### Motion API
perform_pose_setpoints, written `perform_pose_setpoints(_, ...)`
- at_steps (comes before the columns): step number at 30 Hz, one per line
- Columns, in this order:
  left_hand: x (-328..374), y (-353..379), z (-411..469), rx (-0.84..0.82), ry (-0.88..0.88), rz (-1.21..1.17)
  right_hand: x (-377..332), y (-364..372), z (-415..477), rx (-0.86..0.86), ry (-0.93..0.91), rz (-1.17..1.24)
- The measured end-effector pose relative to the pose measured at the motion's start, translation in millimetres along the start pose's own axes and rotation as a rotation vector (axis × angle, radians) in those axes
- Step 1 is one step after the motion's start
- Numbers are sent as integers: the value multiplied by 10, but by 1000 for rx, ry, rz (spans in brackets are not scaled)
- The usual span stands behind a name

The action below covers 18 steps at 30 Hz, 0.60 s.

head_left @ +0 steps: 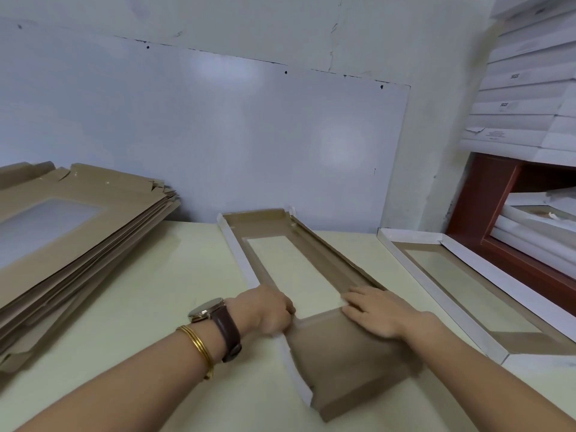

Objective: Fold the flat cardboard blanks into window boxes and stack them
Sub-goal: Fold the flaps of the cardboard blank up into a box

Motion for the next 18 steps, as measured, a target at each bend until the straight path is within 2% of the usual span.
perform_pose_setpoints(8, -394, -28, -241, -72, 36, 93, 50, 39, -157, -44, 24, 1)
perform_pose_setpoints(18, -574, -26, -316, 29, 18, 147, -361, -14, -527, 58, 10, -134)
Point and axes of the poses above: each hand's wrist, its own z-axis towards the middle knuckle, its own y-axis out of the palm, x = y × z, the point moved 4 cm from there along z, towards the middle knuckle, and after that the axes turned 10 degrees about x, right-handed, at the moved point
